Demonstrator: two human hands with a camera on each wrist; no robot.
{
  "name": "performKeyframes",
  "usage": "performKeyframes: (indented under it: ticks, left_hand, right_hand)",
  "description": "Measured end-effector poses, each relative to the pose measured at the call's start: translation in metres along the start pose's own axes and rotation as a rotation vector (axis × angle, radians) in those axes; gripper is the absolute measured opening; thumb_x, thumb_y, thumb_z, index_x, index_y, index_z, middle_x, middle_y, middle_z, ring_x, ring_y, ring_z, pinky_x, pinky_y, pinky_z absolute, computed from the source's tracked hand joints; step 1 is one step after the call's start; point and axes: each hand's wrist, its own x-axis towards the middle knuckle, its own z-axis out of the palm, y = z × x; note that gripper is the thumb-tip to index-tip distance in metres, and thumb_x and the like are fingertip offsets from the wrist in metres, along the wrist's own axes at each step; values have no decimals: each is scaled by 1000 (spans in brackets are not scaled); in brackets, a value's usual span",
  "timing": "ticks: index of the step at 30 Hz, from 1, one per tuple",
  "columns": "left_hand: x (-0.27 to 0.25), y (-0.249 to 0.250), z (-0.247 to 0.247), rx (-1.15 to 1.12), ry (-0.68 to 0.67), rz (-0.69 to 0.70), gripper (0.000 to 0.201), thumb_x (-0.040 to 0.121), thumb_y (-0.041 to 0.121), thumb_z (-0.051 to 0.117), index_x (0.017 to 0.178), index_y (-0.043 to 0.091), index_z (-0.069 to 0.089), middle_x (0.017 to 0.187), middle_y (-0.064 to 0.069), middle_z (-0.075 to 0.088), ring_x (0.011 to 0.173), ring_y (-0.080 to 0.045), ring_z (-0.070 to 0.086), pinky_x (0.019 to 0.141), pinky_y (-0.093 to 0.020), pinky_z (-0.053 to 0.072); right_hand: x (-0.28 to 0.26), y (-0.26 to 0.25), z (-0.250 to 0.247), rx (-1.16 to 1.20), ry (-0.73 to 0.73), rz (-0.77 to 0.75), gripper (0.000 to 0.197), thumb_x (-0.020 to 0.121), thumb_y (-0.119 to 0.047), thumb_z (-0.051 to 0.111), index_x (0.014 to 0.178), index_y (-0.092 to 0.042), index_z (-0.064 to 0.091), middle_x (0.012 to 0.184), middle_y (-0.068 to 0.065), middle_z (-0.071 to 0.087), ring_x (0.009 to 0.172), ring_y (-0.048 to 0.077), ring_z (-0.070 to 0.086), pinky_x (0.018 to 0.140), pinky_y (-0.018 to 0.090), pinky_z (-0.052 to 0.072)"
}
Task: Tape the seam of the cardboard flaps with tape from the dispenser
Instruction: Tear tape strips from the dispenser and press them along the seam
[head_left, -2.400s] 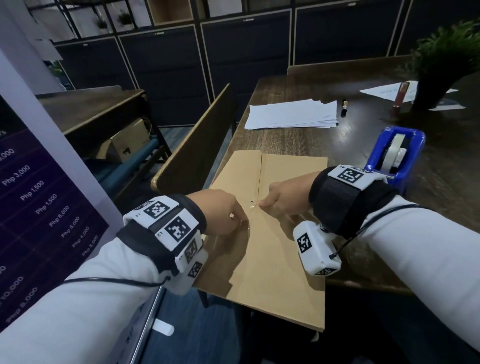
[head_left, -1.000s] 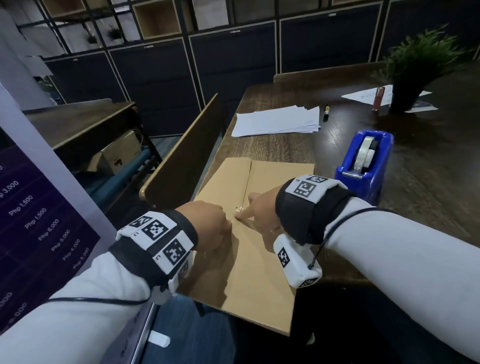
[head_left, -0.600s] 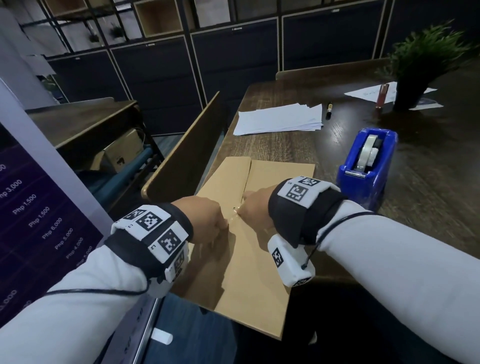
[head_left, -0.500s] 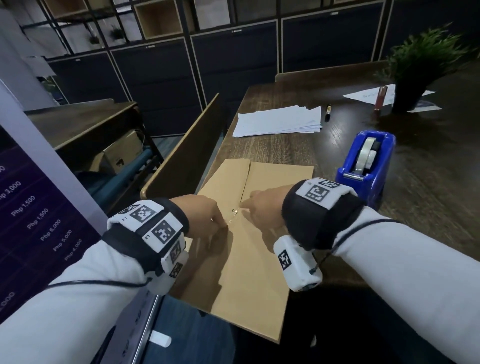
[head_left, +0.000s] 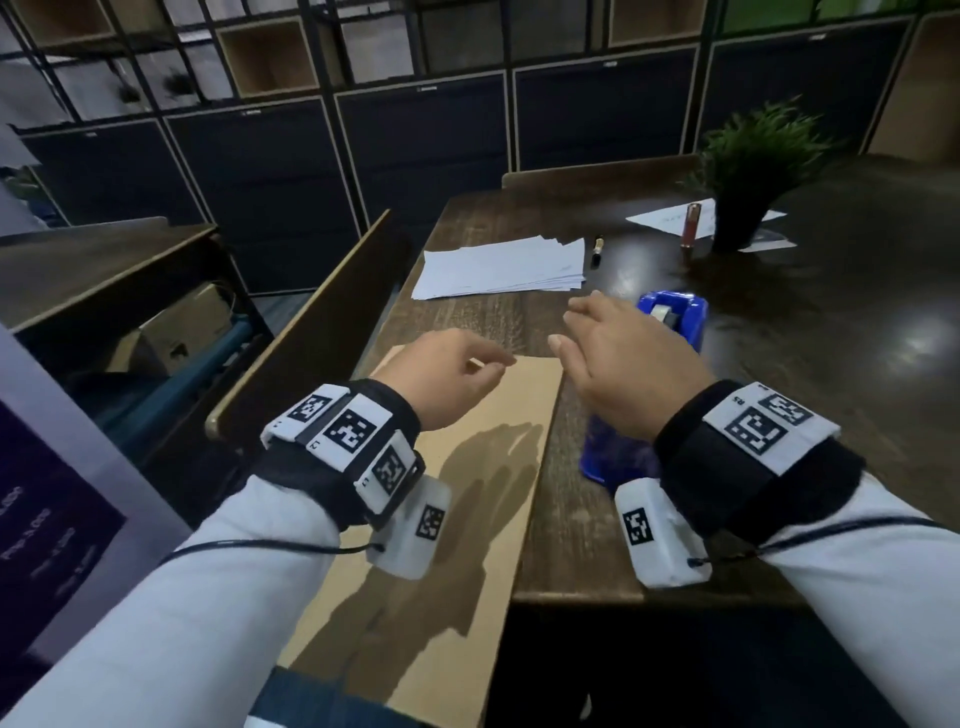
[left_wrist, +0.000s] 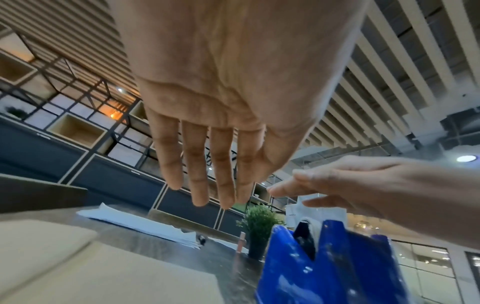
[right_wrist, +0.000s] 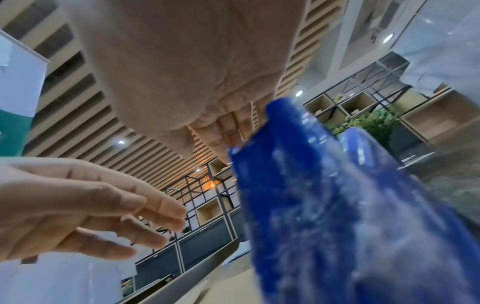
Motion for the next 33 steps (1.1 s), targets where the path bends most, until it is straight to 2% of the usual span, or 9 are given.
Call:
performKeyframes:
  ticks: [6,9,11,14,17,20,24,28,33]
  left_hand:
    - [26,36,33,-222,24,61,33,99,37,44,111,21,70,104,8,68,95,-8,58,81,-26,43]
    - [29,49,44,-309,18,39,36,99,37,42,104,17,72,87,11,66,84,-9,57,71,-23,41]
    - [32,55,50,-417,-6,10,40,100,38,41,102,13,72,91,1,70,88,-15,62,78,-28,46]
    - [33,62,54,-573,-46,-59,44,100,39,41,102,11,74,104,-9,71,84,-15,59,80,-29,45]
    - [35,67,56,-652,-96,-139,44,98,43,42,100,13,74,95,-4,68,75,-10,52,80,-30,47]
    - [37,72,55,-757,-133,-219,38,98,42,44,92,17,72,83,4,63,74,-7,53,75,-25,48]
    - [38,76,56,-861,-182,-284,36,97,41,46,82,19,70,88,-3,64,75,-11,54,78,-26,49]
    - [41,77,58,-930,-189,-307,29,94,38,54,80,19,71,86,3,68,74,-9,53,78,-25,45]
    - [44,79,60,-979,-178,-302,22,90,29,63,72,18,69,64,11,67,61,-8,53,61,-20,40]
  right_hand:
    - [2,45,-11,-1,-17,145,66,98,-56,22,125,-7,56,136,11,50,130,25,41,103,36,34]
    - [6,67,-14,11,-49,244,76,90,-69,18,104,-7,60,111,12,58,105,27,53,82,35,39]
    - [8,78,-15,53,-90,299,78,86,-74,16,83,-9,59,94,11,59,86,27,55,71,33,39]
    - [10,85,-13,117,-130,310,74,86,-74,17,65,-13,53,76,9,56,75,26,53,70,35,39]
    - [15,87,-12,126,-135,305,76,86,-74,15,63,-11,52,70,8,54,68,23,52,68,35,37]
    - [19,87,-11,120,-145,300,80,86,-75,15,66,-8,53,69,10,55,61,17,49,65,33,34]
    - [23,92,-10,72,-193,291,91,81,-79,8,77,-4,59,80,14,60,74,24,55,69,34,37]
    - [27,91,-14,24,-234,274,95,78,-81,3,72,-4,59,80,15,61,75,27,57,69,35,40]
    - [26,85,-13,-35,-231,288,89,79,-80,6,75,-7,57,84,13,60,76,25,55,69,33,39]
